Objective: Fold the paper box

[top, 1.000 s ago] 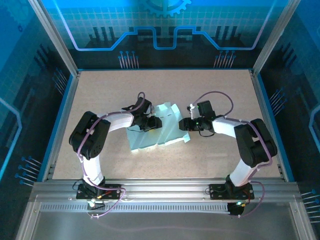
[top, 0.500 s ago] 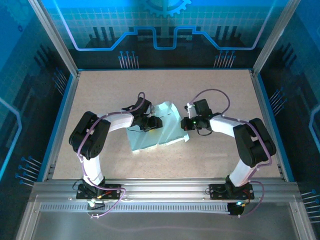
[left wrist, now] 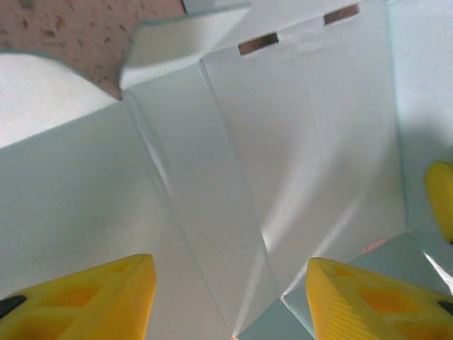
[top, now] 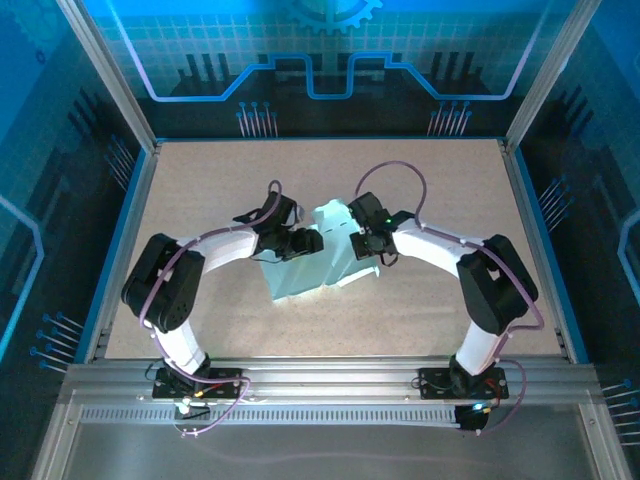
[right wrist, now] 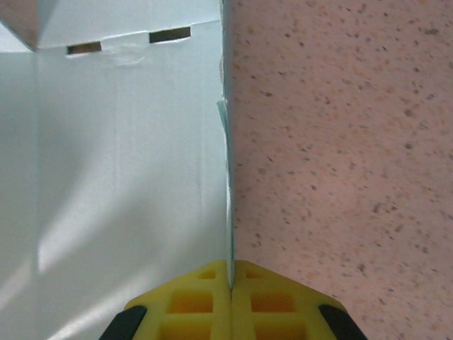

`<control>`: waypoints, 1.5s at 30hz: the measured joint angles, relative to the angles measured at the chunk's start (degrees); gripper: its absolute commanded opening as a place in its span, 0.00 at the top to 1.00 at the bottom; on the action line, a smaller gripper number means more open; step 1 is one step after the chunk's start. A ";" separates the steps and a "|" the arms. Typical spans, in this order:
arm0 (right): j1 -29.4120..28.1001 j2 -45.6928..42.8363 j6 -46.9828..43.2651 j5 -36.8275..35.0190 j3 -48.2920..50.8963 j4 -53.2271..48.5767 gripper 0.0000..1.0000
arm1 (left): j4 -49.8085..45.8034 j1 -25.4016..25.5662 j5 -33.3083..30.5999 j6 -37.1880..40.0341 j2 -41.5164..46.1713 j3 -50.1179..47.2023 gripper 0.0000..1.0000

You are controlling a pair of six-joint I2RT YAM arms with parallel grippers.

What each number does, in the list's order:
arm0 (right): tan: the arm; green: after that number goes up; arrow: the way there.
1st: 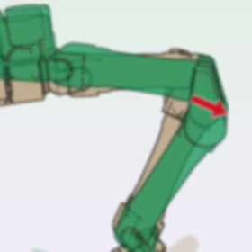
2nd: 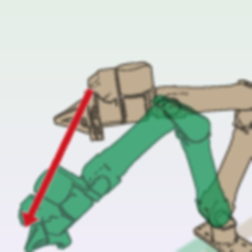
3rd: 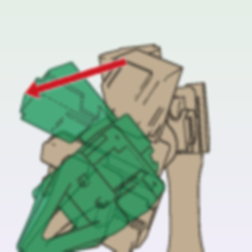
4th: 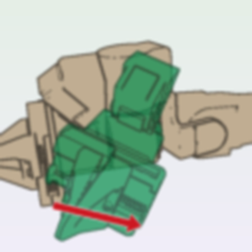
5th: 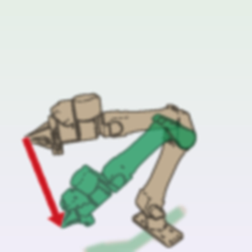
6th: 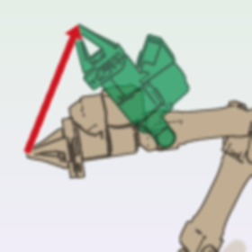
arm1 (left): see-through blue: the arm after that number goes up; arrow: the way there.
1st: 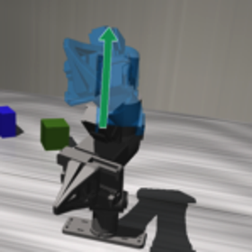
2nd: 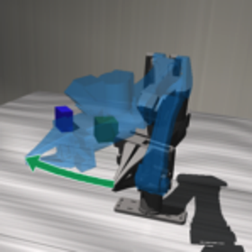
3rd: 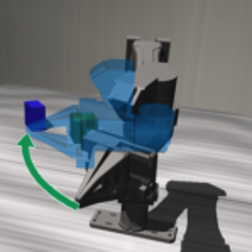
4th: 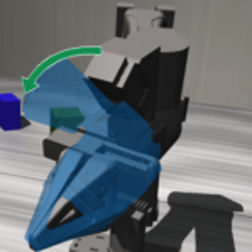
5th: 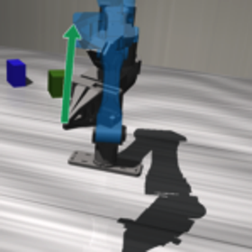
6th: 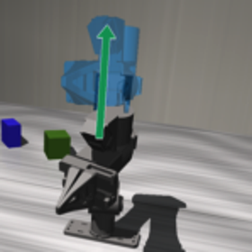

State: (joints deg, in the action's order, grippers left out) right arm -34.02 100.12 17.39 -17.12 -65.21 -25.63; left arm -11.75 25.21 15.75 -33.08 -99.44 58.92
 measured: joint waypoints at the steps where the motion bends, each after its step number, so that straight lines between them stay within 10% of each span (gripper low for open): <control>1: -0.37 0.70 -0.11 -1.40 -0.48 -0.92 1.00 | 0.09 -0.13 -0.37 0.00 0.74 -0.17 0.39; 14: -2.40 3.28 -1.84 -7.89 -1.62 -3.30 0.97 | 0.28 -1.84 -2.01 -0.66 3.63 -2.78 0.34; 24: 2.14 -8.07 -2.49 4.98 10.47 5.97 0.38 | 1.62 0.20 -1.97 -2.01 4.44 -3.72 0.33; 36: 19.12 -16.44 5.42 27.23 21.16 16.31 0.55 | 1.73 2.71 -1.31 -1.25 2.23 -5.40 0.60; 45: 21.44 -10.34 6.23 36.39 20.41 17.86 0.69 | 2.56 2.60 -0.70 -0.87 -1.07 -6.64 0.66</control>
State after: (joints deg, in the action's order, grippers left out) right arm -12.58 89.78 23.62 19.27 -44.80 -7.77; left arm -9.19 27.81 15.05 -33.95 -100.51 52.27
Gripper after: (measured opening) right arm 0.332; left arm 0.340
